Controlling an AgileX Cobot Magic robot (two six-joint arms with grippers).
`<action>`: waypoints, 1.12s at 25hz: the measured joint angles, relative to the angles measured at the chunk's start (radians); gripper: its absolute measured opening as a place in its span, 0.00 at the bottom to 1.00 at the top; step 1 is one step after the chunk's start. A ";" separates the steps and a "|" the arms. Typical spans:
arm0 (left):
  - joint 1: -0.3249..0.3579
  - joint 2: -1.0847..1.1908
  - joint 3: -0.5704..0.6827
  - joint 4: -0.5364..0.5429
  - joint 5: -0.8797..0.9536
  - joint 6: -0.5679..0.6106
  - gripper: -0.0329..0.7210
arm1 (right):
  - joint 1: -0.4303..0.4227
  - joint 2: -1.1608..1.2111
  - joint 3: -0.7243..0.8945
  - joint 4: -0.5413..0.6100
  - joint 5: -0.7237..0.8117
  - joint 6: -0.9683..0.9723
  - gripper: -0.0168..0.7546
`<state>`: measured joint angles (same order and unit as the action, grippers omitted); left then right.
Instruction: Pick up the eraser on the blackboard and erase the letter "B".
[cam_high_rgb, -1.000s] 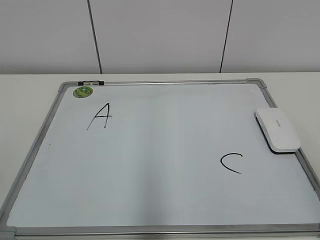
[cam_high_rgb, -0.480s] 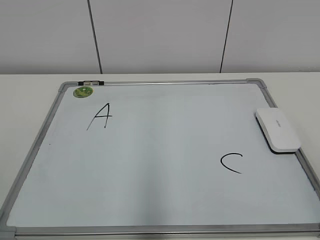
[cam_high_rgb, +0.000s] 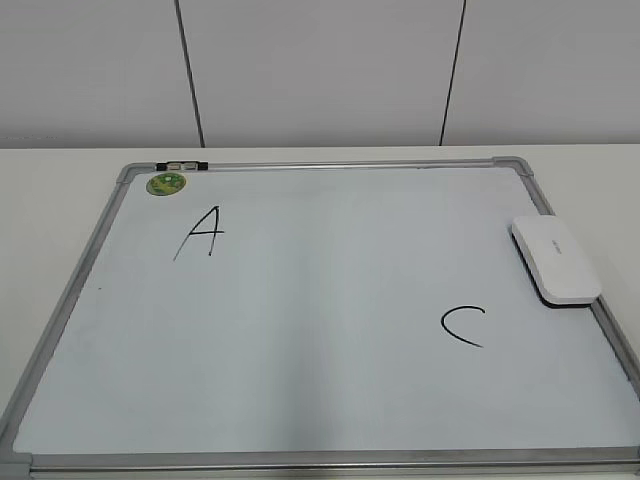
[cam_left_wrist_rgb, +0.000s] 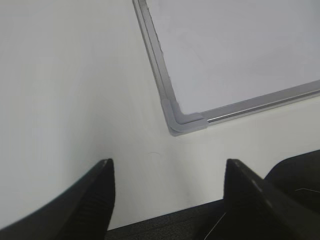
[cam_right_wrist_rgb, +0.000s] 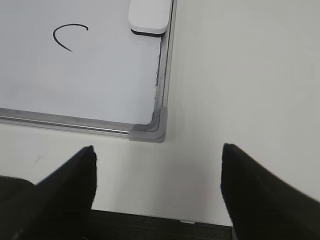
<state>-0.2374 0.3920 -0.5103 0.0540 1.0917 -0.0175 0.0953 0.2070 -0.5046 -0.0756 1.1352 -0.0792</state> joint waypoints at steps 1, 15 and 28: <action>0.000 -0.002 0.000 0.000 0.000 0.000 0.69 | 0.000 0.000 0.000 0.000 0.000 0.000 0.79; 0.202 -0.219 0.000 0.002 0.000 0.000 0.67 | -0.099 -0.128 0.000 -0.001 -0.002 0.000 0.79; 0.209 -0.381 0.000 0.002 0.012 0.000 0.64 | -0.100 -0.224 0.000 -0.002 0.000 0.000 0.79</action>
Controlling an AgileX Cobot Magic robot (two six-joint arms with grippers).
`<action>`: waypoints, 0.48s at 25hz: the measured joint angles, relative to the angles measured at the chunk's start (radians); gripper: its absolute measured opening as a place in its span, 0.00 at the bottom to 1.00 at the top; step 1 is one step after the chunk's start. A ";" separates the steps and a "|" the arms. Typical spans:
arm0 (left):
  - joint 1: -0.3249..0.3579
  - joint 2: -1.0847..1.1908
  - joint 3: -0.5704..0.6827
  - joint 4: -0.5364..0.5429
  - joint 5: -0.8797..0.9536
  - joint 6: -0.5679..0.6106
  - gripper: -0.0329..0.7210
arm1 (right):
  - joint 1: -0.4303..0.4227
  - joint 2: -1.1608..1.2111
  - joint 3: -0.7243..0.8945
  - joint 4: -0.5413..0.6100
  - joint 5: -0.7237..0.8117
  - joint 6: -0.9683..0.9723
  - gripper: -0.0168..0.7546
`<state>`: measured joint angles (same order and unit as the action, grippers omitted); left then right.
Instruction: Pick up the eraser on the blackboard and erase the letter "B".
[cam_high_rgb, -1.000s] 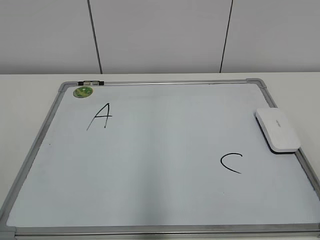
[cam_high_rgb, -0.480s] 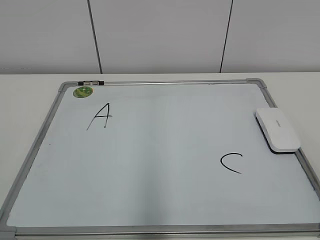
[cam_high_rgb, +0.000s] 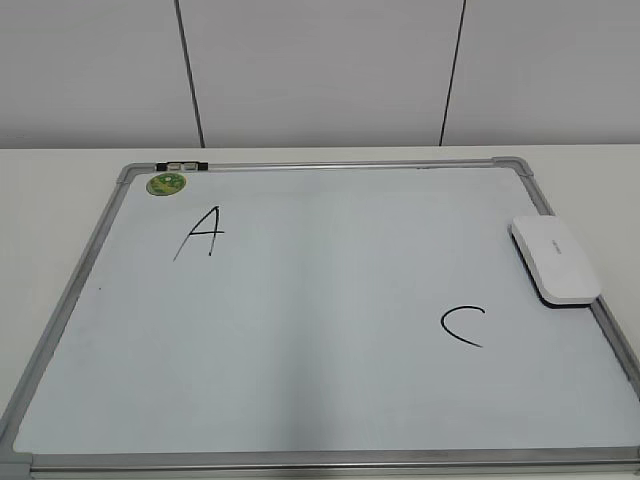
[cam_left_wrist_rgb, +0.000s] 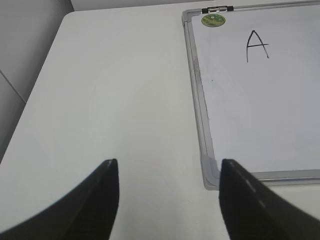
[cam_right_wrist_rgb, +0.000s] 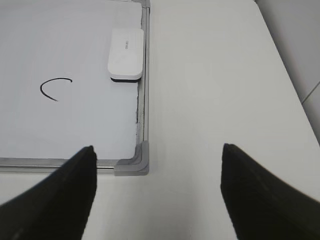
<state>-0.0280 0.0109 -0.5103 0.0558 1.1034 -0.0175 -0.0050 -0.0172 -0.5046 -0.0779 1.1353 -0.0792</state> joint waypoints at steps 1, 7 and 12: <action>0.002 0.000 0.000 0.000 0.000 0.000 0.64 | 0.000 0.000 0.000 0.000 0.000 0.000 0.79; 0.002 0.000 0.000 0.000 0.002 0.000 0.64 | 0.000 0.000 0.000 0.000 0.000 0.000 0.79; 0.002 0.000 0.000 0.000 0.002 0.000 0.63 | 0.000 0.000 0.000 0.000 0.000 0.000 0.79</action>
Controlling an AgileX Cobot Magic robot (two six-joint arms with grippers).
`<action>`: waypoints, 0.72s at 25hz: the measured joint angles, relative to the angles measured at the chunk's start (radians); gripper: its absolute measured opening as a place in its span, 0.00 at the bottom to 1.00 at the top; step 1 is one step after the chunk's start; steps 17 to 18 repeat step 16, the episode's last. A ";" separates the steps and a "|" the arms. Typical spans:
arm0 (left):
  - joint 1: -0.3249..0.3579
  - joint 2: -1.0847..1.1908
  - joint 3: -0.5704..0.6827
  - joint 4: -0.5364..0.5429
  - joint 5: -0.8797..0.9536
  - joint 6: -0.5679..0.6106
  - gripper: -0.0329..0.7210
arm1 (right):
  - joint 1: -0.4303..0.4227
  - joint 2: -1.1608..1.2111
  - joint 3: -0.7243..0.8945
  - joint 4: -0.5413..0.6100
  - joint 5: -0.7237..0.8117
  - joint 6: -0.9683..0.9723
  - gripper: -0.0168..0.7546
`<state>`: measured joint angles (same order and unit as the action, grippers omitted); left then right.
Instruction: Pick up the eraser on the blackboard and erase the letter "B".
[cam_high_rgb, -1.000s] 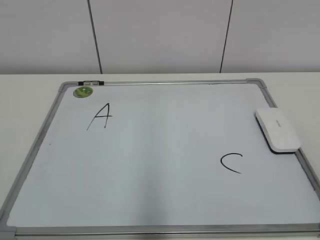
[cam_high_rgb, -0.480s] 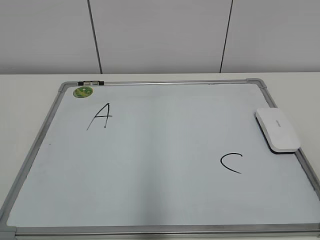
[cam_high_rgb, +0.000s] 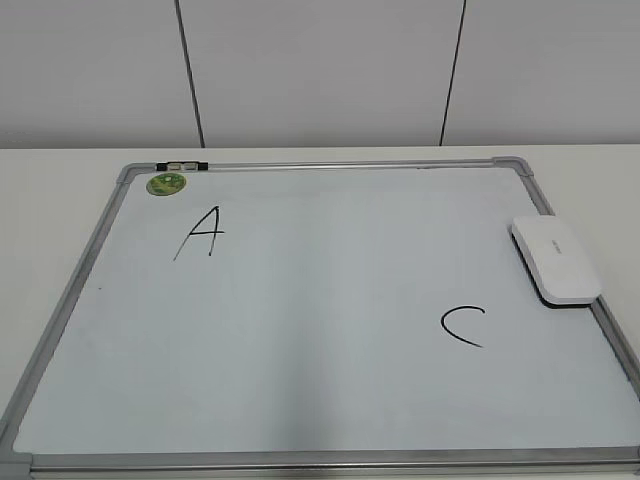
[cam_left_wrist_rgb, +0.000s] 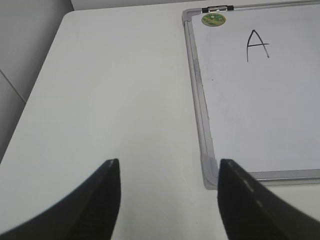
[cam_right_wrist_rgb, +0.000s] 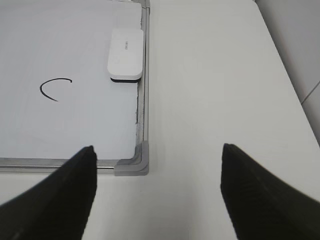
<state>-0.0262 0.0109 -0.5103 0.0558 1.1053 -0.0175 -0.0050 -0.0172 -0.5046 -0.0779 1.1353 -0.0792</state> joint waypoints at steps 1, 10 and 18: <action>0.000 0.000 0.000 0.000 0.000 0.000 0.62 | 0.000 0.000 0.000 0.000 0.000 0.000 0.79; 0.000 0.000 0.000 0.000 0.000 0.000 0.62 | 0.000 0.000 0.000 0.000 0.000 0.000 0.79; 0.000 0.000 0.000 0.000 0.000 0.000 0.61 | 0.000 0.000 0.000 0.000 0.000 0.000 0.79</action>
